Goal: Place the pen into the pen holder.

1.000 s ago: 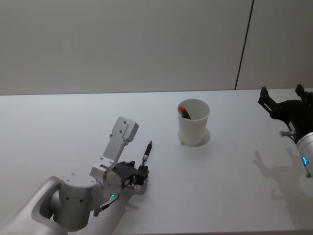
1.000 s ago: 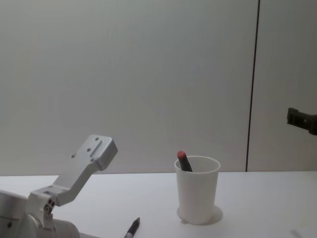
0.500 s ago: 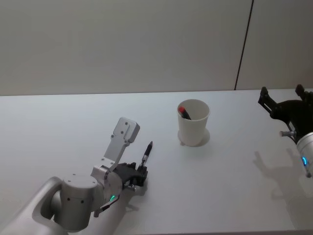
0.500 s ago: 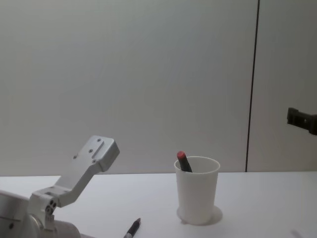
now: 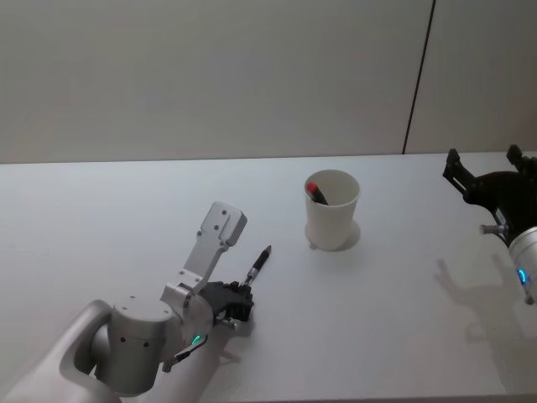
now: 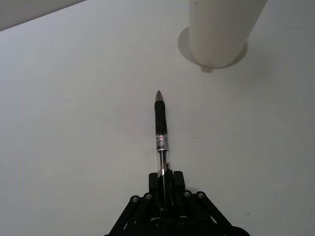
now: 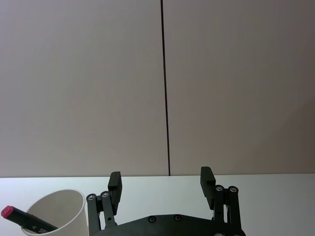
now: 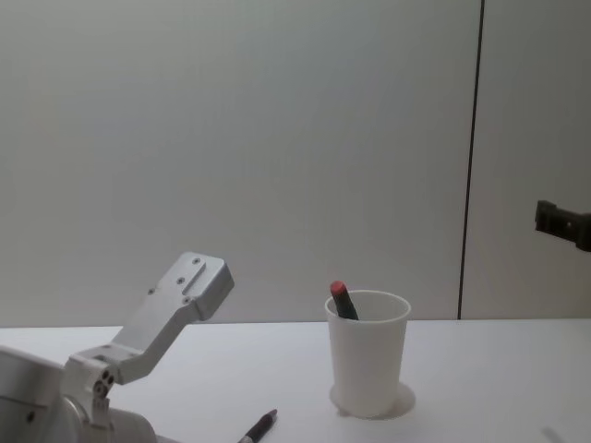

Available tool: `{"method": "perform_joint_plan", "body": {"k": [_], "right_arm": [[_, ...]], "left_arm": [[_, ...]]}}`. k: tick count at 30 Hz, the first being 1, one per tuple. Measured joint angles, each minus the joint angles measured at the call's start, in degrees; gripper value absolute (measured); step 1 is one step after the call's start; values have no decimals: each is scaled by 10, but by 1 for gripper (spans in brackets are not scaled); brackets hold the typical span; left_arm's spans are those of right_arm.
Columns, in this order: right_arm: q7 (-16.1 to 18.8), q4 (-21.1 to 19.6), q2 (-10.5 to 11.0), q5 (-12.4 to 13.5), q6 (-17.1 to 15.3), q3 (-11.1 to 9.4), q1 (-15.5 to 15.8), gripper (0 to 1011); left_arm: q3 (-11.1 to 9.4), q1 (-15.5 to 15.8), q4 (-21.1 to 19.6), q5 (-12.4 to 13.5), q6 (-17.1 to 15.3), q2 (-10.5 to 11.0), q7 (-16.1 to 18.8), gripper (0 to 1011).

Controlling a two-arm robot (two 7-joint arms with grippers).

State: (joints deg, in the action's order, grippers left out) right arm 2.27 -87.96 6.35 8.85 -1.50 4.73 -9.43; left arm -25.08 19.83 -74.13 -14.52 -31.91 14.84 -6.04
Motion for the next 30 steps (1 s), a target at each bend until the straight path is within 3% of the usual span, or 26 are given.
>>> {"method": "perform_joint_plan", "body": {"k": [16, 30], "right_arm": [[0, 0, 0, 0, 0, 0, 0, 1002], [0, 0, 0, 0, 0, 0, 0, 1001]], "left_arm": [[2, -7, -14, -2, 16, 0, 7, 178], [18, -22, -80, 4, 45, 16, 50, 178]]}}
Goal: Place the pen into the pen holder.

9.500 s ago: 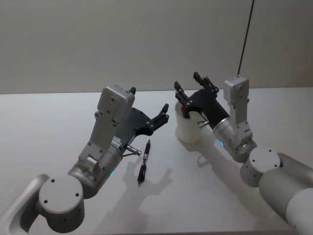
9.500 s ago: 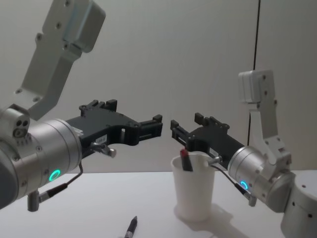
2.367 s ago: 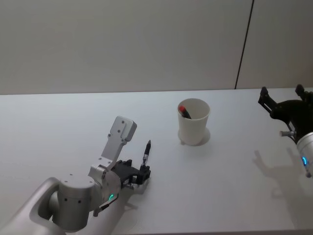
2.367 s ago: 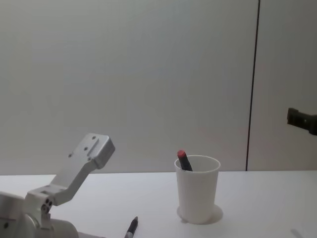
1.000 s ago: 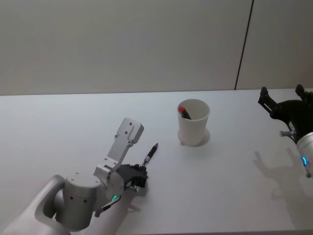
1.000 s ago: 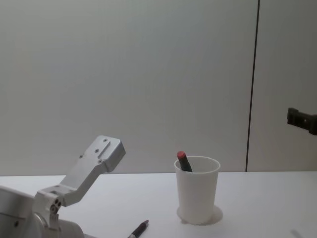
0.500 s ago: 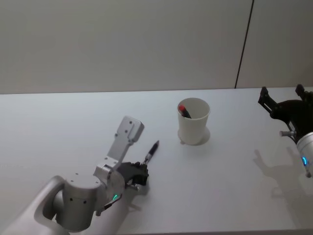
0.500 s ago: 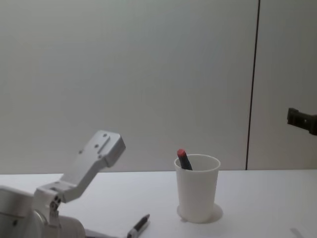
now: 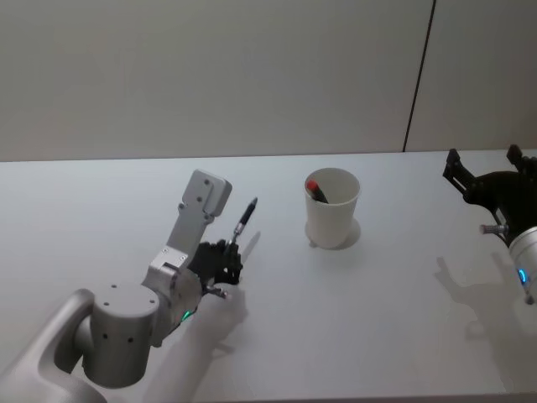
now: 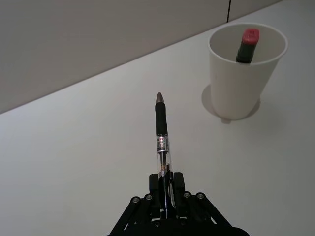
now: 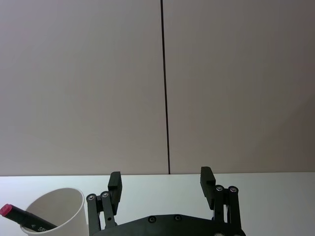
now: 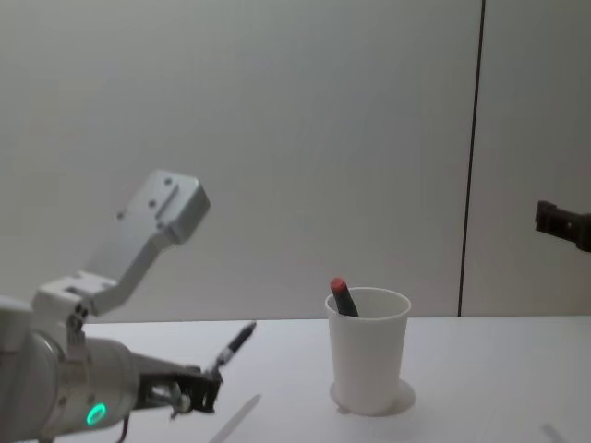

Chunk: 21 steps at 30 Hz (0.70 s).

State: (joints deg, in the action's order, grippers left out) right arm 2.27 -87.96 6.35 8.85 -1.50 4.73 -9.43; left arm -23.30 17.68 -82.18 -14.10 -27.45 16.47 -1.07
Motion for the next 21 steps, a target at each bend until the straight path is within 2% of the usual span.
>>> {"method": "perform_joint_plan", "body": {"k": [10, 14, 21], "right_arm": [[0, 0, 0, 0, 0, 0, 0, 1001], [0, 0, 0, 0, 0, 0, 0, 1001], [0, 0, 0, 0, 0, 0, 0, 1001]], "left_arm": [[9, -11, -38, 17, 44, 11, 20, 177], [11, -15, -48, 24, 70, 16, 22, 177], [15, -22, -59, 36, 138, 23, 16, 178]]}}
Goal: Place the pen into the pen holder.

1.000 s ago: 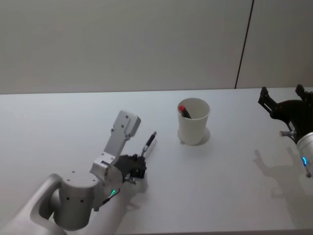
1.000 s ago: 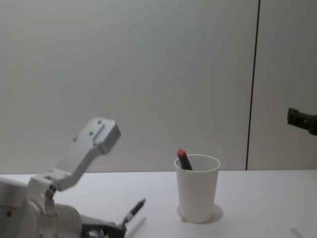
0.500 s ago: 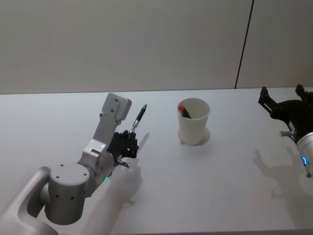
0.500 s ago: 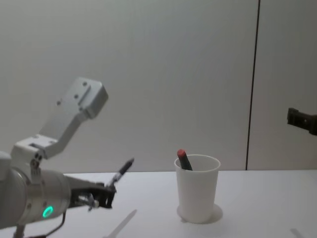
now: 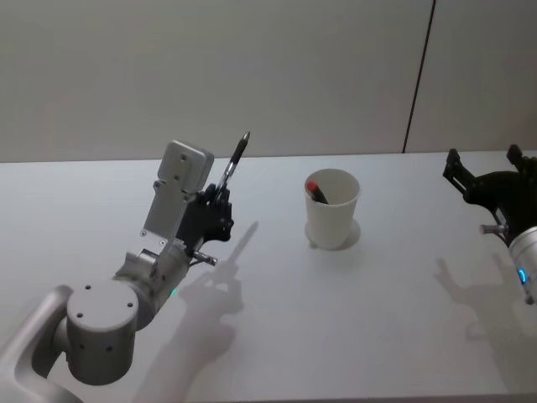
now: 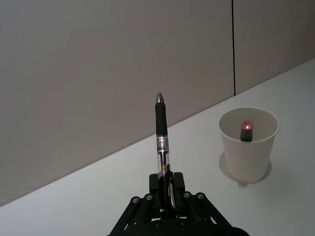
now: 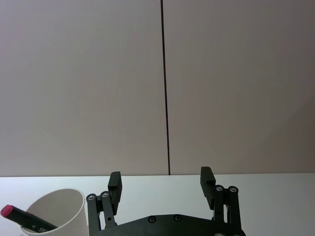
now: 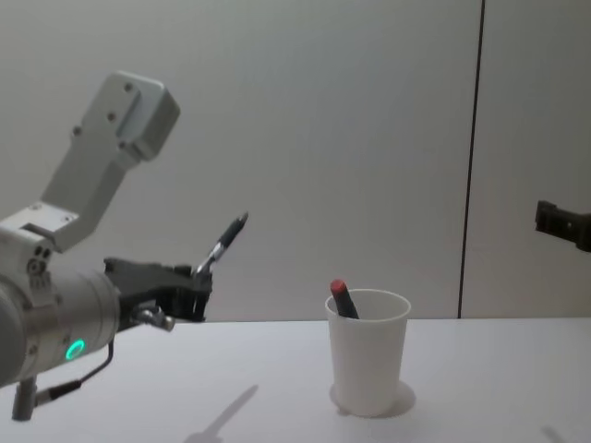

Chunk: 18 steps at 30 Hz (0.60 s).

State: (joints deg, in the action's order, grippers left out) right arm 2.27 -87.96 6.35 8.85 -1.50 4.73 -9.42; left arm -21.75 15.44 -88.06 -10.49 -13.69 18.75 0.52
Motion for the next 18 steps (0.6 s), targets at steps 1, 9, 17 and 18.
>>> {"method": "perform_joint_plan", "body": {"k": [1, 9, 17, 18], "right_arm": [[0, 0, 0, 0, 0, 0, 0, 1001], [0, 0, 0, 0, 0, 0, 0, 1002], [0, 0, 0, 0, 0, 0, 0, 1002], [0, 0, 0, 0, 0, 0, 0, 1001]], "left_arm": [[0, 0, 0, 1, 4, 1, -1, 177], [4, -4, 0, 9, 94, 6, -30, 177], [8, -1, 16, 9, 194, 8, -79, 177], [8, -1, 16, 9, 194, 8, -79, 178]]}}
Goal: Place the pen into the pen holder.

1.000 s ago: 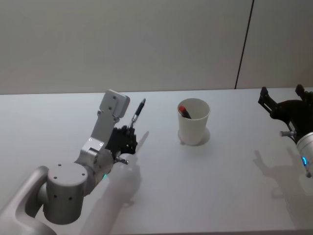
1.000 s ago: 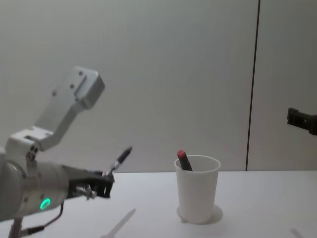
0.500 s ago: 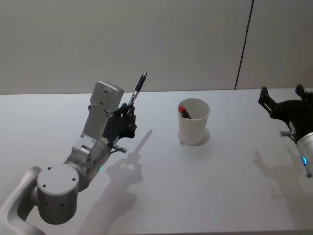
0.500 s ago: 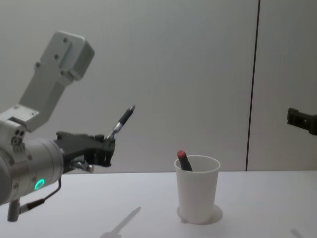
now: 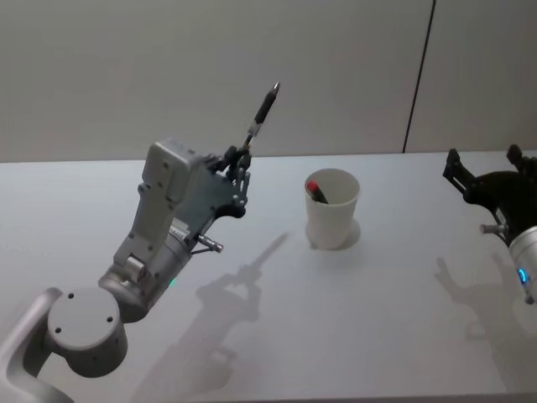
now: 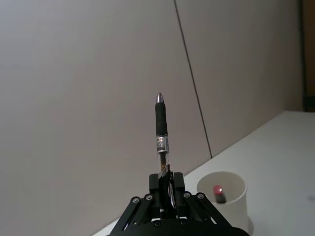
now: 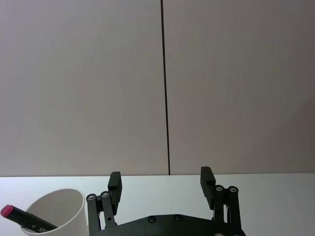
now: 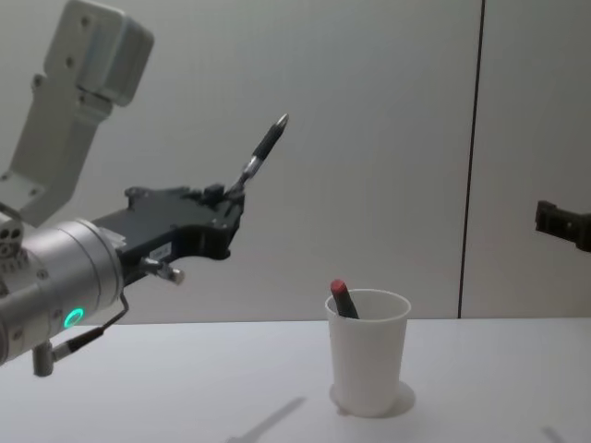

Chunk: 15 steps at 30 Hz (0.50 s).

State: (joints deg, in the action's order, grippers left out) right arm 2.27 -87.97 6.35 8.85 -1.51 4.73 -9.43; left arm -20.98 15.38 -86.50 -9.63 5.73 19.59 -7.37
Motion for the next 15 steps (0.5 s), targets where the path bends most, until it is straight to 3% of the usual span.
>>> {"method": "perform_joint_plan", "body": {"k": [15], "right_arm": [[0, 0, 0, 0, 0, 0, 0, 1001]], "left_arm": [[2, 22, 61, -44, 179, -7, -135, 178]]}}
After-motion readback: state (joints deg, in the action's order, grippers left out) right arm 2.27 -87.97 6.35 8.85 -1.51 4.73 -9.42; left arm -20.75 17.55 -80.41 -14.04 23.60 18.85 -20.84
